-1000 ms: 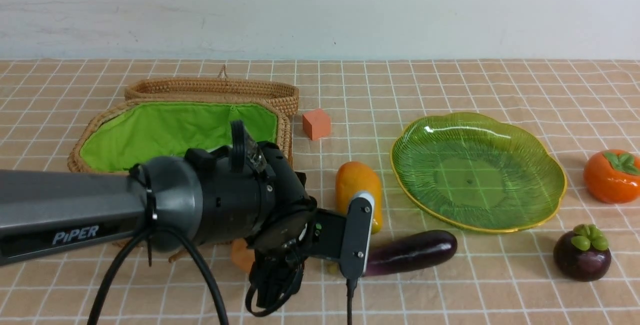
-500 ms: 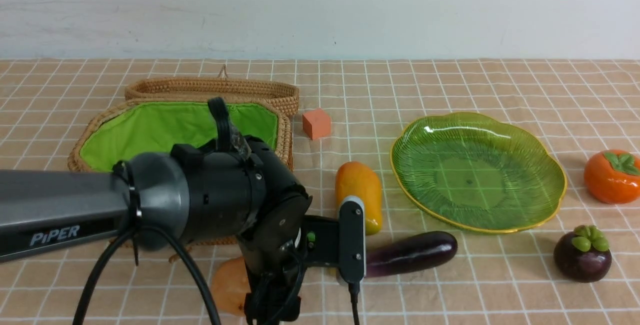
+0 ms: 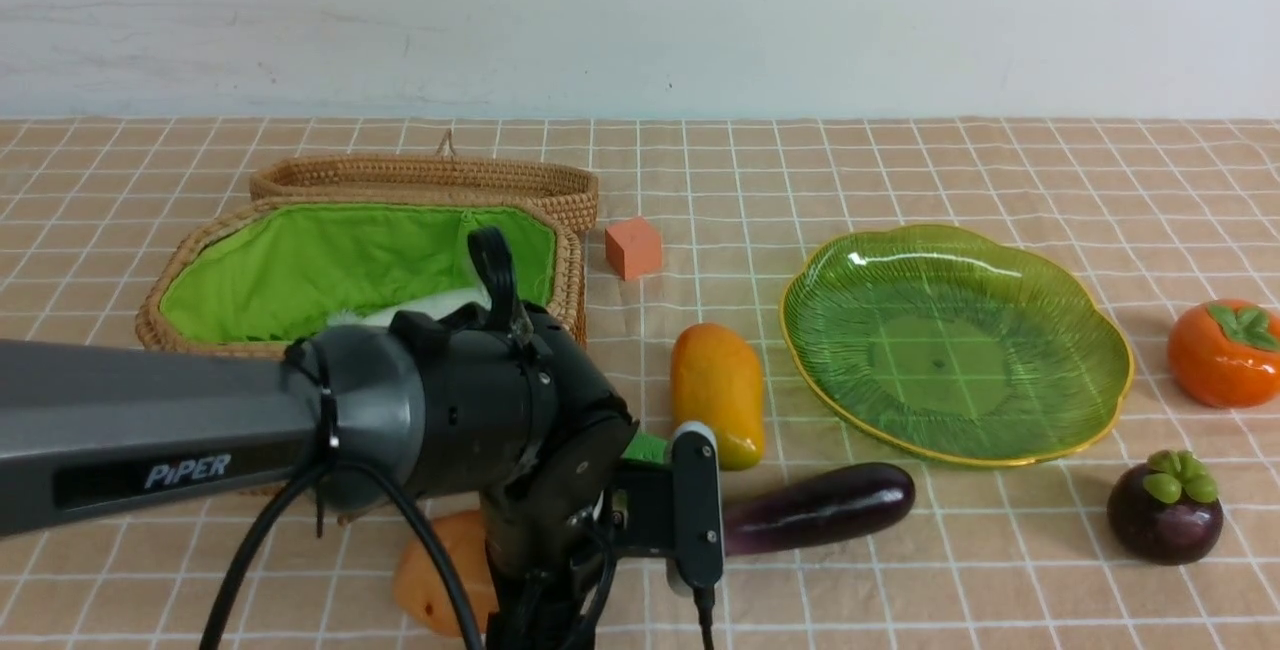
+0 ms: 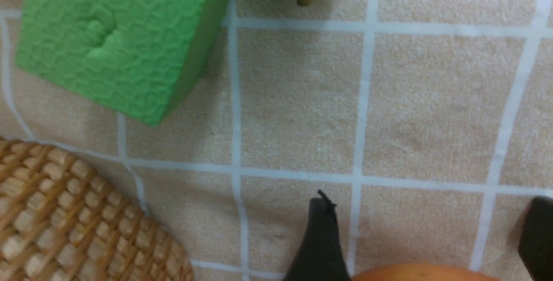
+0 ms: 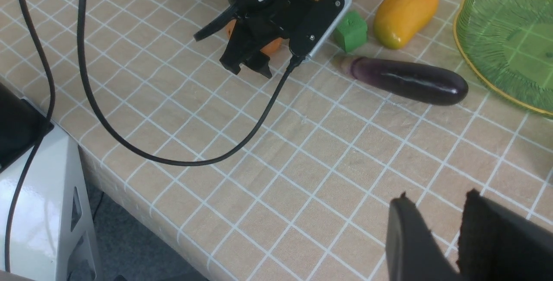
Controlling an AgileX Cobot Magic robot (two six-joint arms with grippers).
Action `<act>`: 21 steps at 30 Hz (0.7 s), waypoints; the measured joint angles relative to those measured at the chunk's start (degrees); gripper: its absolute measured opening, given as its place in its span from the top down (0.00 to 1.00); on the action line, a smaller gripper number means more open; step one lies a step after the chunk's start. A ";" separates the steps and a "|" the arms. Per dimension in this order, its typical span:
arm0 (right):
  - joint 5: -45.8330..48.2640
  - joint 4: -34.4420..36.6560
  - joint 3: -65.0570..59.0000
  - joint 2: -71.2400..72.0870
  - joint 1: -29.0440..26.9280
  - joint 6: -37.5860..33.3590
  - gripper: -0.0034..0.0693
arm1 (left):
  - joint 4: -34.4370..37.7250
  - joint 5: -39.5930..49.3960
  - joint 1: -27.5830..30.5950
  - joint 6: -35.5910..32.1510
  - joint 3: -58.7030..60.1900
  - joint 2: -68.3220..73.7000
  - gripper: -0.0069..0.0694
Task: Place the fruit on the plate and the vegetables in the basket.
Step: Grab a potato with your left arm and place it in the basket on the left
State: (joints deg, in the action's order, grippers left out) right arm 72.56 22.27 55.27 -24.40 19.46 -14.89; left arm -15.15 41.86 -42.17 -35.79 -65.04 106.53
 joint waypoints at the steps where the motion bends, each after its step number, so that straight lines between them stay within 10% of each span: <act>1: 0.00 0.00 0.00 0.00 0.00 0.00 0.69 | -0.16 0.17 0.00 0.00 0.00 -0.04 0.20; 21: 0.00 0.00 0.00 0.00 0.00 -0.06 0.68 | 2.19 5.29 -1.03 3.81 0.00 -13.30 0.23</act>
State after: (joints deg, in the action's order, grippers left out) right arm 72.56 22.27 55.27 -24.40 19.46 -14.96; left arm -12.96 47.15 -43.21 -31.98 -65.04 93.22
